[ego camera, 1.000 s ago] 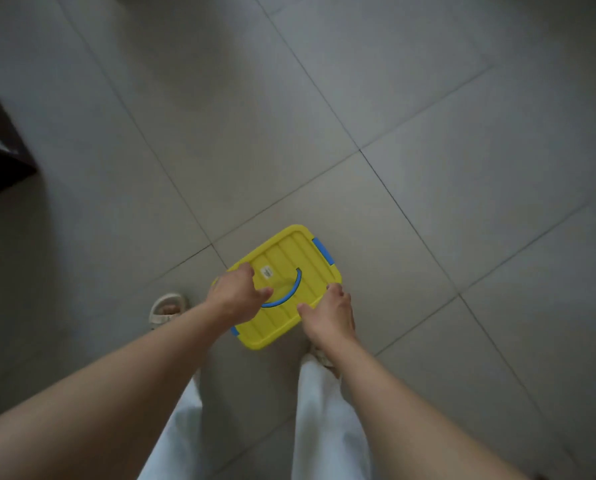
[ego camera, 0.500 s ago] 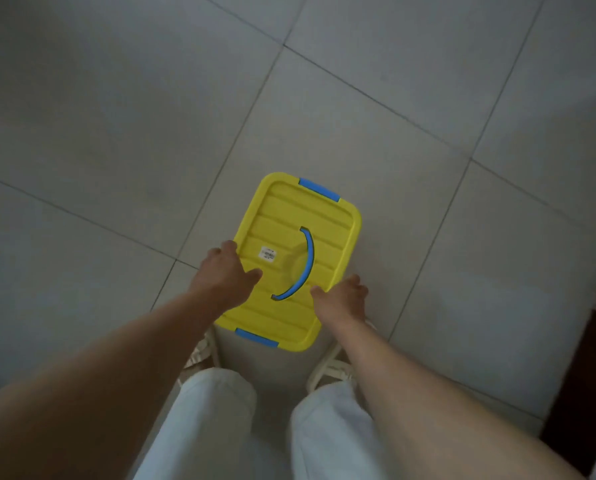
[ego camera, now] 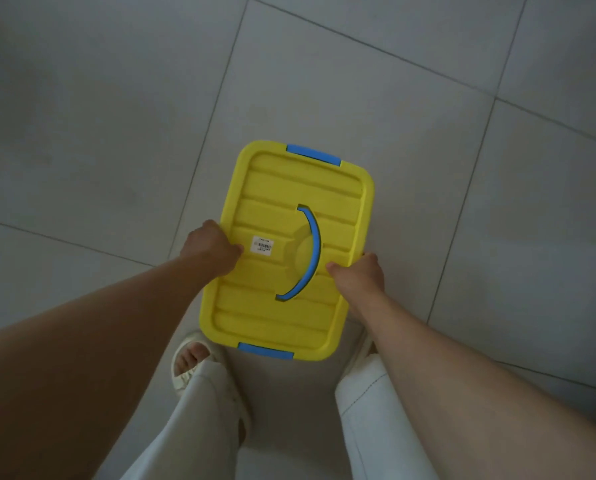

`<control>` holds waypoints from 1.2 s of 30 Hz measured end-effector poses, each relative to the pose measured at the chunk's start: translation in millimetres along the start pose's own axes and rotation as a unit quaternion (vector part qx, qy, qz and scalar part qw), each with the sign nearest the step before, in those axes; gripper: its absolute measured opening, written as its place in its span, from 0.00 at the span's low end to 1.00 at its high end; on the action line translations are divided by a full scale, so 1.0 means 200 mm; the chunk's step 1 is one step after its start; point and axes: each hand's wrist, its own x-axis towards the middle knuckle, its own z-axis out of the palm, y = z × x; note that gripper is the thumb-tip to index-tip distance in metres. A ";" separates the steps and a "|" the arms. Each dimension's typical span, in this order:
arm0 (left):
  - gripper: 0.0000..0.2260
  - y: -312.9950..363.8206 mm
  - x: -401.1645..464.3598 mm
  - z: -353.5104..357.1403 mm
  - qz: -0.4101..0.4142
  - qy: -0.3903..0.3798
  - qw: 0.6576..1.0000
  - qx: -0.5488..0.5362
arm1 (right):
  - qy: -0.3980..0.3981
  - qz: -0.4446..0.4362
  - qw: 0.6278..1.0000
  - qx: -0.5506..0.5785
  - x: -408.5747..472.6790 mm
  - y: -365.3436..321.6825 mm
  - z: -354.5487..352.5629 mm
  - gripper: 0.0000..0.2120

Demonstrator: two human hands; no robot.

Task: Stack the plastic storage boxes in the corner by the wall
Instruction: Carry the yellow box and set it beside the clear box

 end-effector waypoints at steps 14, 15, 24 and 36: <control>0.24 0.24 -0.49 -0.48 0.027 0.031 0.999 -0.006 | 0.011 -0.064 0.998 -0.025 -0.41 -0.33 -0.56 0.29; 0.24 0.27 -0.55 -0.54 0.033 0.038 0.999 0.002 | 0.014 -0.068 0.997 -0.020 -0.46 -0.36 -0.62 0.29; 0.24 0.57 -1.23 -1.15 0.099 0.069 0.993 -0.002 | 0.029 -0.105 0.994 0.015 -1.04 -0.68 -1.27 0.27; 0.25 1.18 -2.09 -1.71 0.155 0.144 0.977 0.006 | 0.009 -0.169 0.982 0.085 -1.56 -1.01 -2.30 0.28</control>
